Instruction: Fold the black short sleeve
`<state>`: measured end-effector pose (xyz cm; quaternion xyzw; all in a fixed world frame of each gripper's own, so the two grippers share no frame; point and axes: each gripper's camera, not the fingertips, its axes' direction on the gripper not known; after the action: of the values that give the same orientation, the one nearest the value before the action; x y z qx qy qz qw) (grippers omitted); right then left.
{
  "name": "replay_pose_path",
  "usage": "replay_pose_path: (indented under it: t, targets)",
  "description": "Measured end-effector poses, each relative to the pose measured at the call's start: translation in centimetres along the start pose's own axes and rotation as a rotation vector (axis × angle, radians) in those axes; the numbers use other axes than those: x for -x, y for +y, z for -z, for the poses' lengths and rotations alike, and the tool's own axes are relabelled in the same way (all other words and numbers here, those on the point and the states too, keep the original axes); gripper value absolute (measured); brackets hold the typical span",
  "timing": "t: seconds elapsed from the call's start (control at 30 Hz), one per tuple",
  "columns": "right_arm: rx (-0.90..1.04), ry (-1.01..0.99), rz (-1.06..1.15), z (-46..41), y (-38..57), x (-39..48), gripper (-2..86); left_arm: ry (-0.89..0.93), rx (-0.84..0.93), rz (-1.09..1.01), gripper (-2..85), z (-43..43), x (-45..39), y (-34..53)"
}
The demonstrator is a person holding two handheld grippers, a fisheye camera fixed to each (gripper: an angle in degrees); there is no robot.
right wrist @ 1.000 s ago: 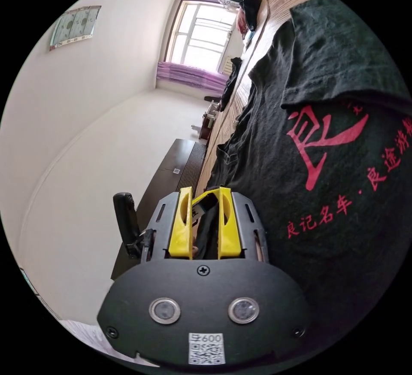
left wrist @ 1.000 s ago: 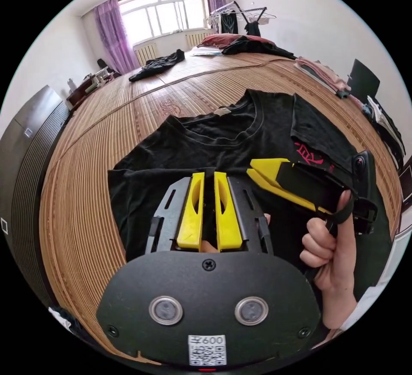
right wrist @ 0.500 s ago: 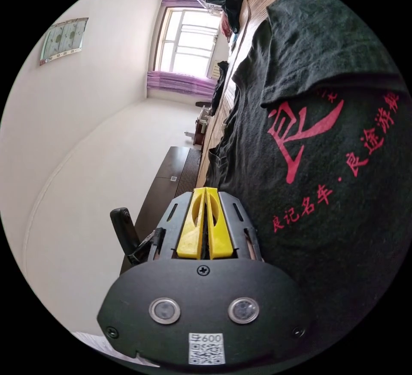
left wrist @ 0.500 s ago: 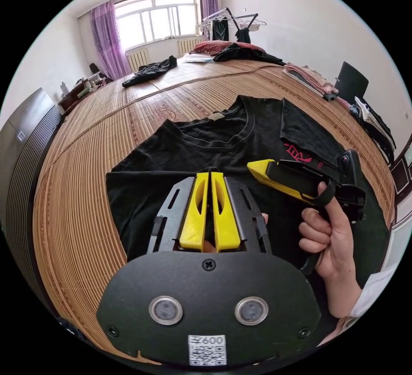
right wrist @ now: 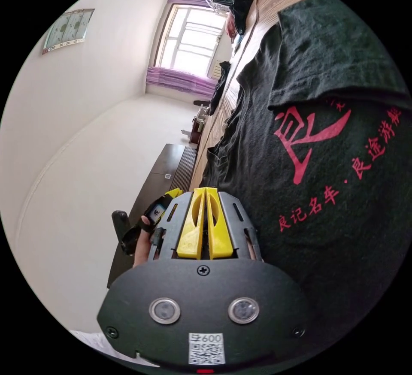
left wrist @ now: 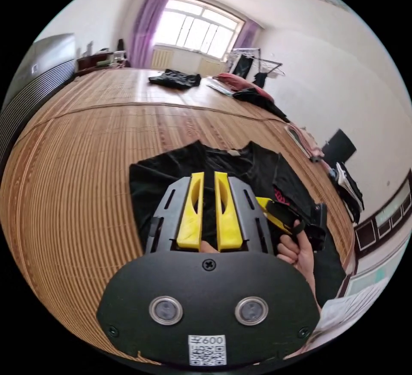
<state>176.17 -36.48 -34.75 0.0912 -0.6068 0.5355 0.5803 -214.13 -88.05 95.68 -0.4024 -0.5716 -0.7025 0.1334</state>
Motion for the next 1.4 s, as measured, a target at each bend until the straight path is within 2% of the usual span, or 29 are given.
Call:
replay_pose_path:
  t: [0.1, 0.17, 0.2, 0.27, 0.3, 0.33, 0.43, 0.53, 0.67, 0.8, 1.03, 1.27, 1.4]
  targets:
    - [0.026, 0.018, 0.012, -1.6, 1.4, -0.8, -0.8, -0.187, 0.053, 0.008, 1.2, -1.2, 1.7, -1.5]
    - [0.02, 0.009, 0.006, -2.4, 2.6, -2.0, -0.8, -0.402, 0.074, -0.097, 0.7, -3.9, 0.8, -2.6]
    - [0.017, 0.009, 0.005, -2.5, 3.0, -2.3, -0.9, -0.446, 0.091, -0.14, 0.7, -4.9, 0.4, -2.8]
    - [0.027, 0.03, 0.025, -3.7, 4.3, -3.0, -0.9, -0.548, 0.259, -0.296, 0.5, -10.5, -0.7, -3.1]
    - [0.036, 0.04, 0.037, -4.2, 4.7, -3.0, -0.9, -0.57, 0.289, -0.311, 0.5, -11.7, -0.8, -2.9]
    - [0.063, 0.057, 0.07, -5.2, 5.5, -2.9, -0.9, -0.611, 0.223, -0.337, 0.5, -12.1, -1.6, -2.2]
    - [0.226, 0.05, 0.103, -9.4, 7.6, -2.3, -0.9, -0.676, 0.209, -0.369, 0.6, -13.4, -3.2, -1.5]
    - [0.495, -0.072, 0.171, -15.3, 11.8, -0.3, -0.9, -0.638, 0.205, -0.35, 0.6, -13.2, -3.0, -1.9]
    - [0.693, 0.12, 0.451, -22.4, 20.2, 2.2, -0.9, -0.55, 0.189, -0.318, 0.5, -12.5, -1.9, -2.3]
    - [0.86, 0.237, 0.491, -27.4, 25.5, -0.9, -0.9, -0.555, 0.188, -0.336, 0.5, -12.7, -2.3, -2.4]
    - [0.875, 0.202, 0.457, -29.5, 28.7, -6.4, -0.9, -0.576, 0.184, -0.356, 0.6, -13.0, -3.0, -2.5]
    - [0.91, 0.288, 0.591, -31.9, 33.0, -8.6, -0.9, -0.596, 0.184, -0.369, 0.6, -12.9, -3.5, -2.7]
    - [0.911, 0.29, 0.591, -32.8, 33.8, -10.7, -0.8, -0.6, 0.183, -0.371, 0.7, -12.7, -3.6, -2.8]
